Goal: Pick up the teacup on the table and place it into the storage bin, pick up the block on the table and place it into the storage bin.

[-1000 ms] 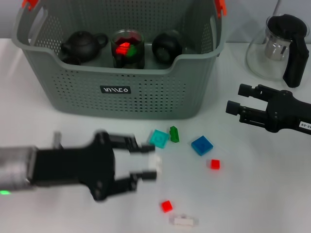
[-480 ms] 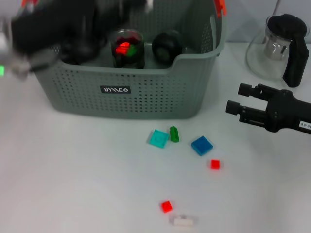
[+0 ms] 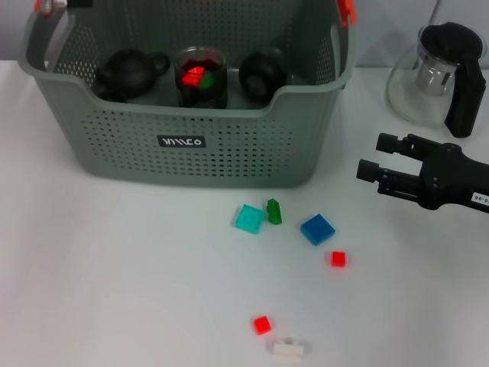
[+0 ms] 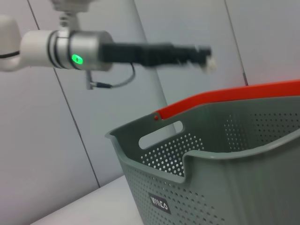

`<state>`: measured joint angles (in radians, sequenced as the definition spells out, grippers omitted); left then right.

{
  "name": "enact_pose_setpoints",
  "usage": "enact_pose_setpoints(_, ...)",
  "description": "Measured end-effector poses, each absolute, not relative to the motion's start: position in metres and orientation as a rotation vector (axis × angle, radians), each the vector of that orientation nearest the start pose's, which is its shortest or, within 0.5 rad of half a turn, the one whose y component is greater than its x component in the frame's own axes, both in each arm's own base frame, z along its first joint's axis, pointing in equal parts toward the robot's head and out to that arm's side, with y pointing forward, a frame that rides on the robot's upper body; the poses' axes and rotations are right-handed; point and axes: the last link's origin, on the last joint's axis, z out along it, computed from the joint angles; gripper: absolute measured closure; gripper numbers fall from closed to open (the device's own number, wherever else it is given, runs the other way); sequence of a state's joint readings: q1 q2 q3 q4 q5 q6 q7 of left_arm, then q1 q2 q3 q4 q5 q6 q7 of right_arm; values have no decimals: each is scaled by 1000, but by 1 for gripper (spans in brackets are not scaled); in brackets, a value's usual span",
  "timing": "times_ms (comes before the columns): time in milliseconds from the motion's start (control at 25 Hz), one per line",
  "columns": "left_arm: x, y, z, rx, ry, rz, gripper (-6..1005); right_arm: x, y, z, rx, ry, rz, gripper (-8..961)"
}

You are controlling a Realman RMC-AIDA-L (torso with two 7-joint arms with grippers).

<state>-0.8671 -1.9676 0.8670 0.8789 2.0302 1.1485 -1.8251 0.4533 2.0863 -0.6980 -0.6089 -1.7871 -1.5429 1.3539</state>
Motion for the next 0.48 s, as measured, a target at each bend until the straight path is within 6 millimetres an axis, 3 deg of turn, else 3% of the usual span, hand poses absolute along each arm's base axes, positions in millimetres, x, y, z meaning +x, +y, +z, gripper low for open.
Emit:
enact_pose_setpoints(120, -143, 480, 60, -2400, -439, -253, 603, 269, 322, 5, -2536, 706, 927, 147)
enact_pose_setpoints(240, -152, 483, 48, -2355, -427, -134, 603, 269, 323, 4, -2534, 706, 926, 147)
enact_pose_setpoints(480, -152, 483, 41, -2326, -473, -138, 603, 269, 324, 5, -2528, 714, 923, 147)
